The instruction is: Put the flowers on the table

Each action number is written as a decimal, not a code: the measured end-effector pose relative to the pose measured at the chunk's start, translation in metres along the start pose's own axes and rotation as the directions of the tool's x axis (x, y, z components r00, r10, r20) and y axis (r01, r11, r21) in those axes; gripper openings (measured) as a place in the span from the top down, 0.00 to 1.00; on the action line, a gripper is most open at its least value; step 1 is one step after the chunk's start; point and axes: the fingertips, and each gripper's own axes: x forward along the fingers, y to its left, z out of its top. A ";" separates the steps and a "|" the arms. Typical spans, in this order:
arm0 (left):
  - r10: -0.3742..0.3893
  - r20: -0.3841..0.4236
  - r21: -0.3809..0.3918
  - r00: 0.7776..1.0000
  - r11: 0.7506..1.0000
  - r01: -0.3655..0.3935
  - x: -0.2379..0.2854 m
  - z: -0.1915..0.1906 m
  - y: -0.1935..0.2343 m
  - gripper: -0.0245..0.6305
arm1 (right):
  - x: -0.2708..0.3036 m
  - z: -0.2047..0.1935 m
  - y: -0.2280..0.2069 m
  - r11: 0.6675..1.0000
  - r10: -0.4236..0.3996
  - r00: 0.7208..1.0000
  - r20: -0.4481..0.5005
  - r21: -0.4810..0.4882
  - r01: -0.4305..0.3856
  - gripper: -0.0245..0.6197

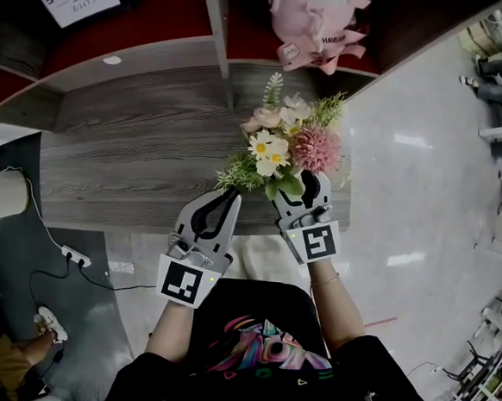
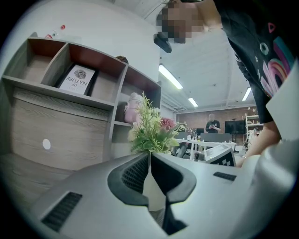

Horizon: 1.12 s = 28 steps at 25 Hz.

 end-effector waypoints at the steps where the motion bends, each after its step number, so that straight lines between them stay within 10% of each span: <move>1: -0.001 0.002 0.001 1.000 1.000 0.001 0.000 0.000 -0.001 0.91 | -0.001 0.000 0.000 1.000 0.002 1.000 -0.003 0.005 -0.002 0.55; 28: 0.012 0.097 0.054 0.995 0.998 -0.018 -0.016 0.063 -0.006 0.91 | -0.058 0.062 0.003 0.998 0.064 0.995 -0.076 -0.024 -0.066 0.54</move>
